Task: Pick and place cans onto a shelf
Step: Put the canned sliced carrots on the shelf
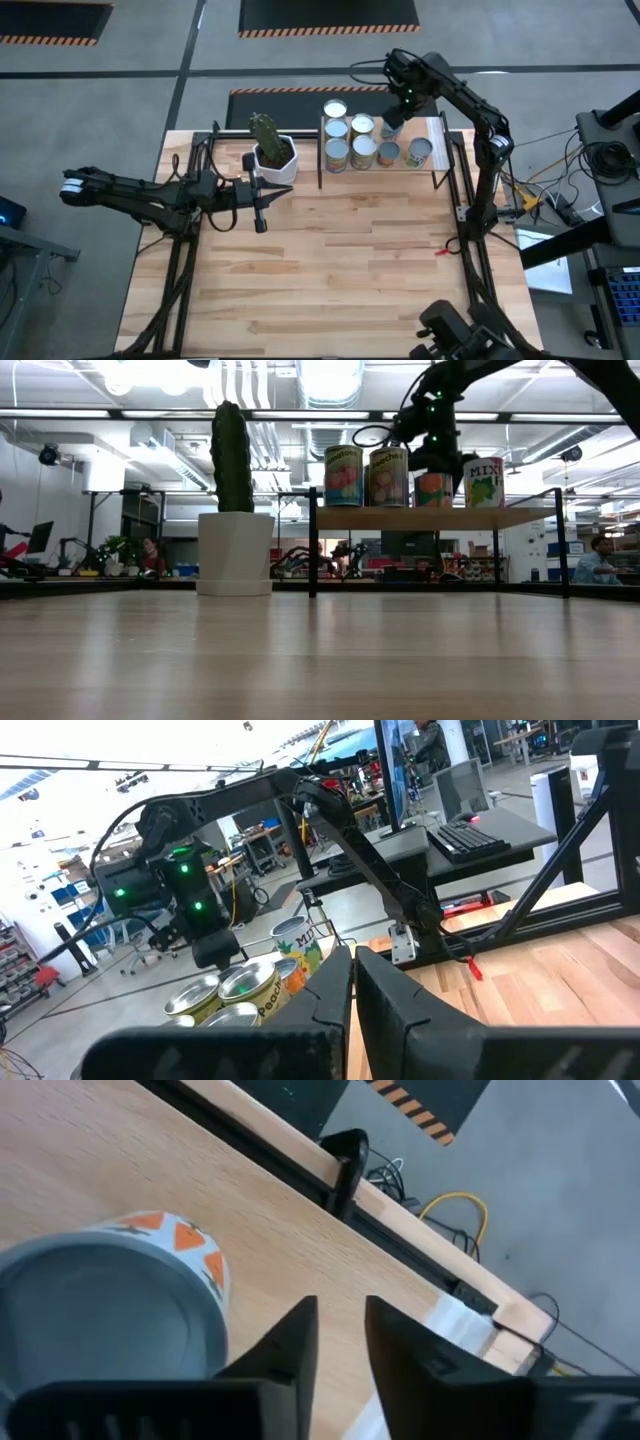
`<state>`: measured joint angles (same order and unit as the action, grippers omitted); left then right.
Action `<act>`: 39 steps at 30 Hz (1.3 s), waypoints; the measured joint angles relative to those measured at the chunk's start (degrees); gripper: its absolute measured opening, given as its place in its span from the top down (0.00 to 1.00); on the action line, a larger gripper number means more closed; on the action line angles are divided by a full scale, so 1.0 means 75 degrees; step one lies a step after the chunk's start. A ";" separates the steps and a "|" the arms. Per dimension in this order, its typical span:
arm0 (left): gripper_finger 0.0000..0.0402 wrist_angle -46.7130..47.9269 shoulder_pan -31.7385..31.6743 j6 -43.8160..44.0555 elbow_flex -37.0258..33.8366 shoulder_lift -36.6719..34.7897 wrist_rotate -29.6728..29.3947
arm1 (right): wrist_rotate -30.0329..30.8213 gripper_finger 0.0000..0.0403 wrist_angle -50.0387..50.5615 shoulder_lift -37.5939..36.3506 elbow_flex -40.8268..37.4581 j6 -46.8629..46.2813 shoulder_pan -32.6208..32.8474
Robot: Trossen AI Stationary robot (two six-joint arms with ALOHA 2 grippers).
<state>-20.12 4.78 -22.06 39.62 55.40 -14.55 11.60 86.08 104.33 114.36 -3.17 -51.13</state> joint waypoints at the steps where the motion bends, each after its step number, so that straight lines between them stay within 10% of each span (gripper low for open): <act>1: 1.00 0.0000 -0.0002 0.0000 0.0000 0.0000 0.0000 | -0.0005 0.83 -0.0070 0.0000 -0.0039 0.0055 0.0014; 39: 1.00 -0.0003 -0.0003 -0.0026 0.0000 0.0000 0.0000 | -0.0610 0.91 -0.0373 -0.0895 -0.0168 0.0240 0.0585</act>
<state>-20.14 4.75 -22.26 39.62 55.39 -14.55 7.02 83.28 97.62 113.10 -1.37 -46.74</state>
